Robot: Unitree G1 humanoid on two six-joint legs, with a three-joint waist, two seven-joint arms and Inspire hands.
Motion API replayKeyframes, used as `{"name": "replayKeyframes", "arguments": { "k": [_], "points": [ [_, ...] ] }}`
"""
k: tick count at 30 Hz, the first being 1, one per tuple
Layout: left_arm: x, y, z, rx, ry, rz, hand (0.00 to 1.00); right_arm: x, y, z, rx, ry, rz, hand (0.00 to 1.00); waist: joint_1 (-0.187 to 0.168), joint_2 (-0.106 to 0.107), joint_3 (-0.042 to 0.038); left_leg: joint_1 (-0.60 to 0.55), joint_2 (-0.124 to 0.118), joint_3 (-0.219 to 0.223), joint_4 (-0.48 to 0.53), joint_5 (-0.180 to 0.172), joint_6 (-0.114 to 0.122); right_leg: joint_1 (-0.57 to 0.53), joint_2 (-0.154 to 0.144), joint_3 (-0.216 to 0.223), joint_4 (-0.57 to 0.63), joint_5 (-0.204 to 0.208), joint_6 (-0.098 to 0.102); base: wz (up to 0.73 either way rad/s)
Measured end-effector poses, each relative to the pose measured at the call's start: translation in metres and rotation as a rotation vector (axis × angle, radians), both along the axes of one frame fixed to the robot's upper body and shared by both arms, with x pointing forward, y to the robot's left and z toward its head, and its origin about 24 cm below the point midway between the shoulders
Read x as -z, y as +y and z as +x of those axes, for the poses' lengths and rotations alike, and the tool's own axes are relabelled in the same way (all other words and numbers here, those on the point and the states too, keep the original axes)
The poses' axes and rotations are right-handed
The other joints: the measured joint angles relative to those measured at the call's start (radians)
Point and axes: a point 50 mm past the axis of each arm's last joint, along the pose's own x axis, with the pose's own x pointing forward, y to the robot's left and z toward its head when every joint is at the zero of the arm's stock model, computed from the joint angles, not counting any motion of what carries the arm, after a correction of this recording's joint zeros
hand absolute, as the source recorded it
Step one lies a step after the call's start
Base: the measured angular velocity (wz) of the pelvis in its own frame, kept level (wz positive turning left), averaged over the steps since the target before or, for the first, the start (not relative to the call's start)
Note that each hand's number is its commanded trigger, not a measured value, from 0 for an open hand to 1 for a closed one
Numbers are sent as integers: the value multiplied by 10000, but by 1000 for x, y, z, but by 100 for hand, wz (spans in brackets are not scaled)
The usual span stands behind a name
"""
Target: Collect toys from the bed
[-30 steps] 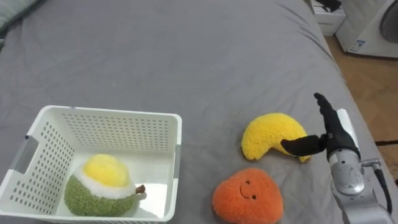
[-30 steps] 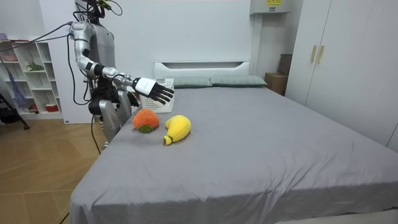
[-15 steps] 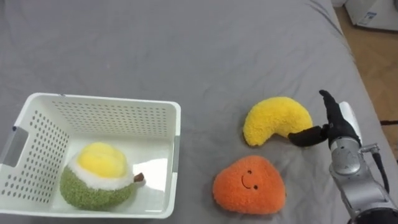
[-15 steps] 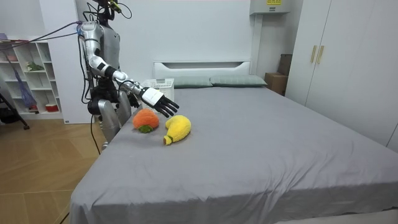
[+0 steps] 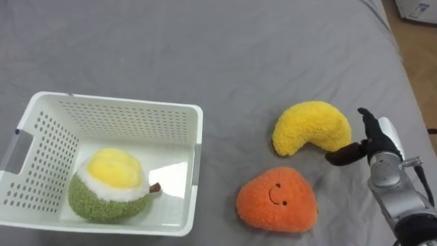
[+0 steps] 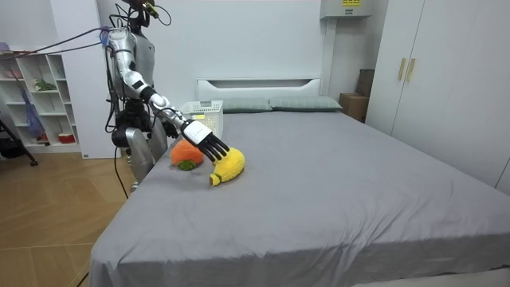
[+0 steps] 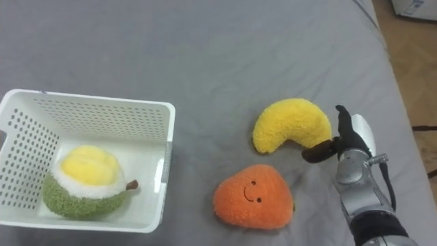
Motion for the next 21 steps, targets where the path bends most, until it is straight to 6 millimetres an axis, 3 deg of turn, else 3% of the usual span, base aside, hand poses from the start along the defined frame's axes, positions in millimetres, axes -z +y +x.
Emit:
{"name": "replayKeyframes", "arguments": {
  "k": [3, 14, 17, 19, 21],
  "points": [
    [-1, -1, 4, 88, -148, -26, 0, 1, -3, 2, 201, 171, -63, 0, 63, 10, 85, -98, -18, -46, -3, 33, 14, -103, -21, -17, 21, 0, 0, 2],
    [-3, -5, 22, 616, -506, -112, 0, 1, -20, -2, 277, 662, -741, 0, 301, 11, 107, -847, -48, -115, 32, 186, 21, -836, -77, -184, 174, 28, -38, 4],
    [-3, -5, 24, 698, -592, -255, 0, 3, -22, -4, 355, 922, -871, 0, 342, 72, 169, -884, -48, -118, 42, 197, 23, -844, -92, -266, 173, 28, -38, 6],
    [-3, -7, 29, 895, -638, -268, 0, 2, -25, -3, 479, 930, -949, 0, 428, 138, 283, -909, -49, -114, 41, 204, 26, -872, -96, -284, 177, 31, -43, 0],
    [-4, -8, 33, 1007, -740, -296, 0, 2, -28, -5, 599, 1021, -1009, 0, 524, 147, 289, -1019, -46, -115, 39, 221, 23, -985, -99, -309, 197, 33, -46, 3]
  ]
}}
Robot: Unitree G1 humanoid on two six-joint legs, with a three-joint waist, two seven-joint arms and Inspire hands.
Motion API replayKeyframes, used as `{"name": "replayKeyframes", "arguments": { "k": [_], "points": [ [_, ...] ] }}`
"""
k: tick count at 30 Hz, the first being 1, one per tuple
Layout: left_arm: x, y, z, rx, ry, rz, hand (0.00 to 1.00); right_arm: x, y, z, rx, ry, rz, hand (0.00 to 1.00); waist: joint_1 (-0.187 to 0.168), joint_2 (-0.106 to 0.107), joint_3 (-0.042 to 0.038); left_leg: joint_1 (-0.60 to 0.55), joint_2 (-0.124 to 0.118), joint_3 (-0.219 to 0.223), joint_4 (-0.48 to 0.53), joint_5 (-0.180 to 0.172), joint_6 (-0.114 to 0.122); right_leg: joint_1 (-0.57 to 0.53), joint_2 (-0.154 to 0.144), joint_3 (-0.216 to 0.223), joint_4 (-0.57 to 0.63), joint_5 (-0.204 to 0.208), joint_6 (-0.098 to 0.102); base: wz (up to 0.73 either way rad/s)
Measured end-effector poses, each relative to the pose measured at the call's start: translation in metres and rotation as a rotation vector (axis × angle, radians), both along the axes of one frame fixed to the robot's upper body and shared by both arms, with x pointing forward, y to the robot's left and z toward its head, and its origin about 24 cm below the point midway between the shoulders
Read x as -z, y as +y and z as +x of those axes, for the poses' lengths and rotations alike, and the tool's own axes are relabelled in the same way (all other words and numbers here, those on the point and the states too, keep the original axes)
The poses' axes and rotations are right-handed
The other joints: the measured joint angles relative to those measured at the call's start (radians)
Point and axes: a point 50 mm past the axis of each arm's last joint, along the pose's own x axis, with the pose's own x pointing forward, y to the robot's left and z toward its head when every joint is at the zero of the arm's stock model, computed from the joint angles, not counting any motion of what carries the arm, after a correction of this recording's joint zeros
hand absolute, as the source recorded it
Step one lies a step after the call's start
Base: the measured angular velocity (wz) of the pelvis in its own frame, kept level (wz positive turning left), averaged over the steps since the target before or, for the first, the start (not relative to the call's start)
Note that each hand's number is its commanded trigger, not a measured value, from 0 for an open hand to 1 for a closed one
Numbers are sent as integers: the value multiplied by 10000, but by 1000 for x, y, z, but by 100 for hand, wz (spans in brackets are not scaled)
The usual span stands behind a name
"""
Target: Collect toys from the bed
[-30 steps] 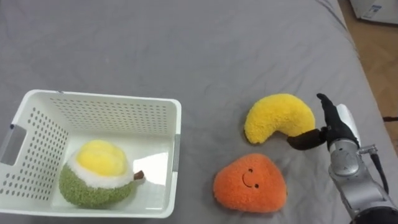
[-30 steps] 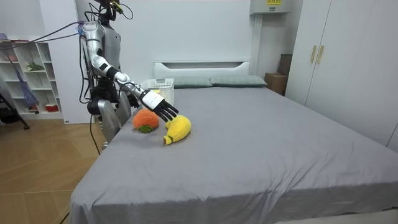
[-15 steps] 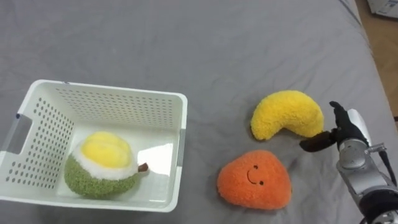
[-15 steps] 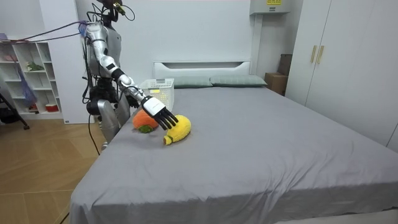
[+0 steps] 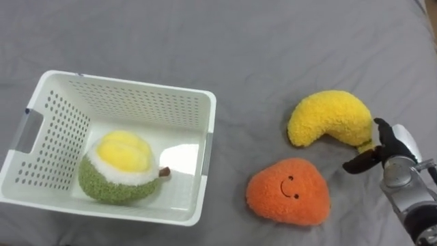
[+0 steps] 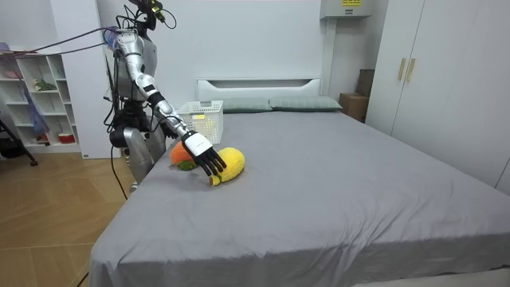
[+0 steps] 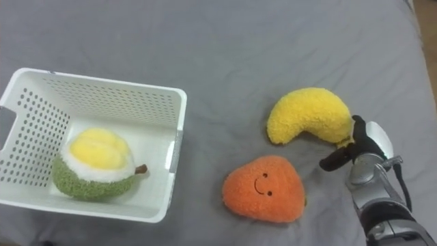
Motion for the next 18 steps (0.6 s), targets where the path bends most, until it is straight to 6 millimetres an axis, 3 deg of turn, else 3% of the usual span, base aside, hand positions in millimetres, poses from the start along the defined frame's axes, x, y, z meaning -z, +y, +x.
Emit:
{"name": "replayKeyframes", "arguments": {
  "k": [10, 18],
  "points": [
    [0, -2, 6, 254, -86, -198, 0, -5, -3, 3, 322, -435, -348, 0, 311, 28, -11, -199, 5, -32, -2, 43, -14, -193, -1, -44, -29, 8, -12, 1],
    [1, -2, 7, 303, -104, -223, 0, -25, 1, 21, 438, -1710, -599, 0, 345, 46, -10, -166, 7, -45, -2, 79, -26, -159, -4, -70, -22, 17, -29, 0]
  ]
}}
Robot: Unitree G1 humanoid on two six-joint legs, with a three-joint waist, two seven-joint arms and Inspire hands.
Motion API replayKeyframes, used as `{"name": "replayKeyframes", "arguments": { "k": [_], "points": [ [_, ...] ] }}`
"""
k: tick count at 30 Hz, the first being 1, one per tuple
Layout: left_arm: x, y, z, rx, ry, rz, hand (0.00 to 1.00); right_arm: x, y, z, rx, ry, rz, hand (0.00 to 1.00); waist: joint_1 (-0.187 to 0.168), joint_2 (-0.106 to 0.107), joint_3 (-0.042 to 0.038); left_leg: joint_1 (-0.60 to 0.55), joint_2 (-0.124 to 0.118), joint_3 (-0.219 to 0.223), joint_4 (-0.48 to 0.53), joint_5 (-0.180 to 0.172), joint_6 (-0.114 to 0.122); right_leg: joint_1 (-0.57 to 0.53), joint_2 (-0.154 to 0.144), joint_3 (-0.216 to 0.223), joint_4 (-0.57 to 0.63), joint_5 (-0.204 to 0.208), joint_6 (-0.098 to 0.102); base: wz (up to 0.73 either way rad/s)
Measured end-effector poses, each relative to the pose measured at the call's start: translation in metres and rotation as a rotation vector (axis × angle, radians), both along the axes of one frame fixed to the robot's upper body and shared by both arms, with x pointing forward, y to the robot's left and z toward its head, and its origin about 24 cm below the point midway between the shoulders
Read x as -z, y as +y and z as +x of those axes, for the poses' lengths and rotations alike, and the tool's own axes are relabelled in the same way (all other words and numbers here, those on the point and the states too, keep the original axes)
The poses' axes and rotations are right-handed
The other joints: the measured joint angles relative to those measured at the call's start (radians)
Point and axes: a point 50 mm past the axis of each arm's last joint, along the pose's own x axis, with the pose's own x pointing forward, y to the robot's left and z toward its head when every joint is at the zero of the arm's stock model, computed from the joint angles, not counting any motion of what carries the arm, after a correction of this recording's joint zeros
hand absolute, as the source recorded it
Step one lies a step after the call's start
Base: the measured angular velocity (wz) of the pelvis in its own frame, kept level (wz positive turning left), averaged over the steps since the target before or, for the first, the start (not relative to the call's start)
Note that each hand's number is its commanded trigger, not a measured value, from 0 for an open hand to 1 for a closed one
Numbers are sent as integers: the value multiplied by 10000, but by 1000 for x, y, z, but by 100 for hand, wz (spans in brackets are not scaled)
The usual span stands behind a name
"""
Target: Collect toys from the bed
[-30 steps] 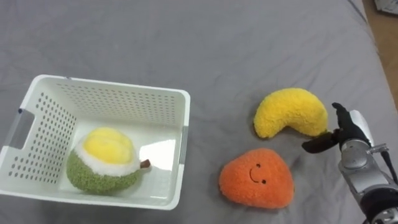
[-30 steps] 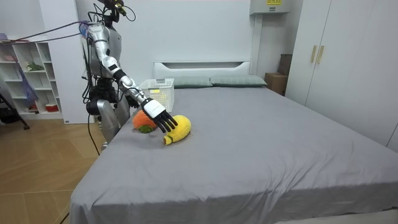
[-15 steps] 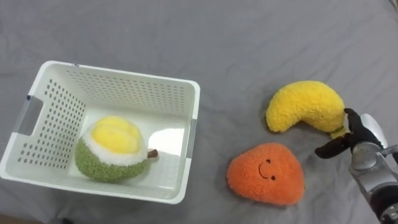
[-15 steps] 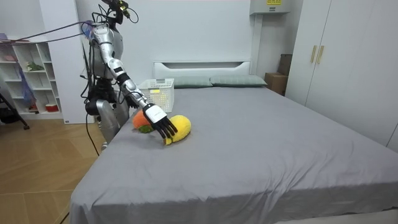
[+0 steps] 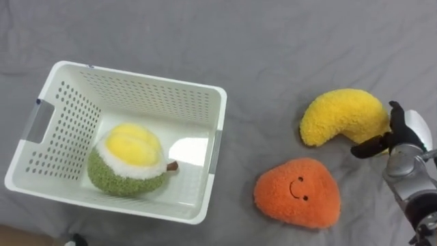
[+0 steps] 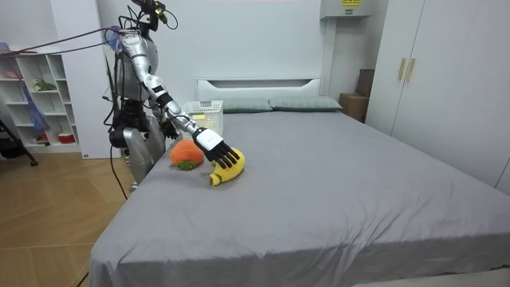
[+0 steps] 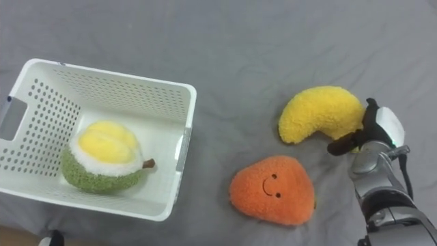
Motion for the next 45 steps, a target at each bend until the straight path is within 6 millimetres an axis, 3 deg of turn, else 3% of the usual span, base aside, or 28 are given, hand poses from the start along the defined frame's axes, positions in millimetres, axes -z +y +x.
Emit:
{"name": "replayKeyframes", "arguments": {
  "k": [10, 14, 18, 26, 33, 36, 45],
  "points": [
    [-1, -3, 7, 239, -47, -6, 0, -11, -1, 7, 325, -576, -392, 0, 208, 12, 8, -126, 2, -64, 4, 74, -11, -94, -10, -115, 24, 34, -52, 2],
    [-2, -5, 10, 306, -169, -30, 0, -31, 4, 24, 235, -1273, -562, 0, 174, 12, 8, -362, 5, -88, 6, 135, -23, -308, -10, -135, 31, 66, -100, 3],
    [-1, -6, 9, 420, -61, -118, 0, -38, 5, 28, 227, -1520, -535, 0, 174, 11, 9, -383, 8, -127, 1, 140, -29, -307, -12, -244, 19, 66, -100, 5],
    [0, -7, 9, 563, -2, -167, 0, -36, 5, 28, -95, -1212, -542, 0, 193, 23, 31, -388, 7, -180, -6, 149, -43, -305, -13, -258, 18, 66, -100, 0],
    [0, -9, 11, 744, 37, -133, 0, -36, 6, 29, -229, -1109, -561, 0, 253, 123, 197, -455, 2, -266, 26, 175, -56, -320, -11, -325, 27, 66, -101, 2],
    [0, -10, 14, 839, -71, -139, 0, -32, 9, 28, -505, -846, -786, 0, 260, 171, 227, -643, 3, -326, 99, 175, -56, -464, -17, -391, 45, 71, -109, 5],
    [-5, -13, 29, 1021, -451, -124, 0, -19, 7, 22, -1105, 548, -796, 0, 468, 179, 224, -821, -19, -450, 166, 182, -48, -591, -53, -532, 120, 70, -108, 4]
  ]
}}
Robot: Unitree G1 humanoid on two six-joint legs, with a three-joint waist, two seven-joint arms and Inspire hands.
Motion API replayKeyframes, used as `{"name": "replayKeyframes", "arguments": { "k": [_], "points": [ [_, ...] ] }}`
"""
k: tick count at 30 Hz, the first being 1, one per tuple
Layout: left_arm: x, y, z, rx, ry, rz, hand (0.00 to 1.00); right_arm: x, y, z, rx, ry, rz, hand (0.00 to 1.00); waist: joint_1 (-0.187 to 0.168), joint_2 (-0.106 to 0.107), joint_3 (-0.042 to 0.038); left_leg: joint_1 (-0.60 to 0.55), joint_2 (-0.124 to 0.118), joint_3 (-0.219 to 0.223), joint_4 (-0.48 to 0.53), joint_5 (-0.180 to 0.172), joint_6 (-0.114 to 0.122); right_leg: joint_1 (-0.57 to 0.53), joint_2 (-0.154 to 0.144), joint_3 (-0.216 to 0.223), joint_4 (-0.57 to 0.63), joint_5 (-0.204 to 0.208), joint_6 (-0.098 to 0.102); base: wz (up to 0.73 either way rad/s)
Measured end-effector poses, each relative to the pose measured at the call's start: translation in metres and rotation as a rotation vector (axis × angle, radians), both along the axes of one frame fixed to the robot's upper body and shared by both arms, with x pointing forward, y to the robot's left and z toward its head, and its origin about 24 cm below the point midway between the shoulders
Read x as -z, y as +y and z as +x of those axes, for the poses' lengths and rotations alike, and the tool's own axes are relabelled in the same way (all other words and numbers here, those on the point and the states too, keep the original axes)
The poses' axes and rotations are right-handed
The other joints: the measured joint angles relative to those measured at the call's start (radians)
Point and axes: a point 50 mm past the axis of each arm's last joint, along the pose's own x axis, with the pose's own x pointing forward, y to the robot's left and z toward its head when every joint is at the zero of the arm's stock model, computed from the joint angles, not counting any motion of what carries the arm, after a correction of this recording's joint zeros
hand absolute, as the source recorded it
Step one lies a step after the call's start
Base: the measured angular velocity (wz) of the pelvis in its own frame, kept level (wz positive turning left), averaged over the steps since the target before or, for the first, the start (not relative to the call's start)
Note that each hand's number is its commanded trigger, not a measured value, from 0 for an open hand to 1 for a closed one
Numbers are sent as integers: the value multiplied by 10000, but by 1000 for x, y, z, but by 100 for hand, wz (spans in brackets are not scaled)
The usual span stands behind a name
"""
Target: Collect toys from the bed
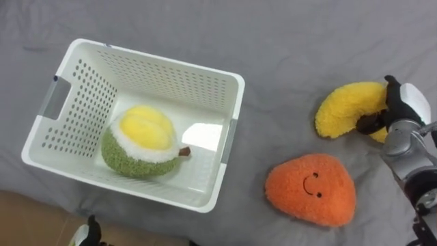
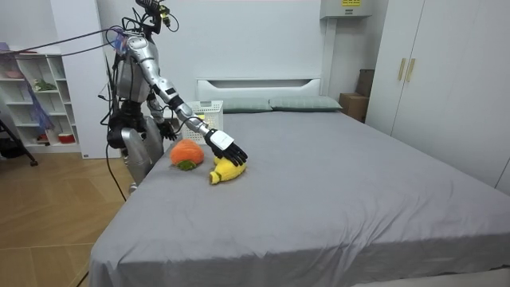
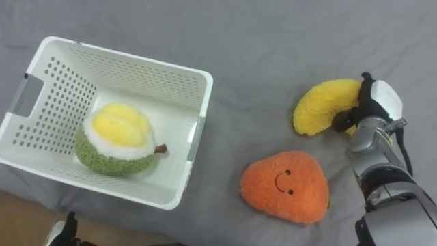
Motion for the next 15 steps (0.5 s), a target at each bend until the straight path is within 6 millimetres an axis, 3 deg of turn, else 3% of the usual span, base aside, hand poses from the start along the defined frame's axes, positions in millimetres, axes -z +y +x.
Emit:
{"name": "replayKeyframes", "arguments": {
  "k": [4, 5, 6, 7, 11, 15],
  "points": [
    [0, 0, 0, 11, -21, -2, 0, 0, -3, -1, -58, 300, -157, 0, 22, 2, -1, 2, -30, -6, 6, 40, 26, -20, -40, -7, 59, -1, 0, 0],
    [0, 0, 0, 12, -20, -2, 0, 0, -3, -1, -48, 342, -185, 11, 30, 2, -2, 2, -37, -9, 6, 49, 32, -20, -48, -14, 64, -1, 0, 4],
    [0, -1, 0, 101, 6, 7, 0, 2, -5, -3, 8, 430, -222, 89, 35, 17, -9, -6, -52, -37, 6, 67, 44, -18, -67, -53, 71, -1, 0, 8],
    [1, -2, 0, 238, 53, -6, 0, 2, -6, -4, 57, 498, -263, 100, 41, 29, -9, -17, -66, -55, 4, 90, 59, -18, -91, -100, 83, -1, 1, 9],
    [2, -6, 1, 569, 196, -129, 0, 4, -8, -6, 30, 744, -573, 100, 76, 57, -3, -35, -104, -140, -14, 110, 78, -22, -123, -159, 116, -1, 1, 7],
    [1, -10, 5, 825, 176, -153, 0, -3, -25, -10, 348, 832, -1091, 100, 327, 78, 2, -80, -116, -203, -12, 126, 87, -36, -137, -245, 126, 0, 1, 5]
  ]
}}
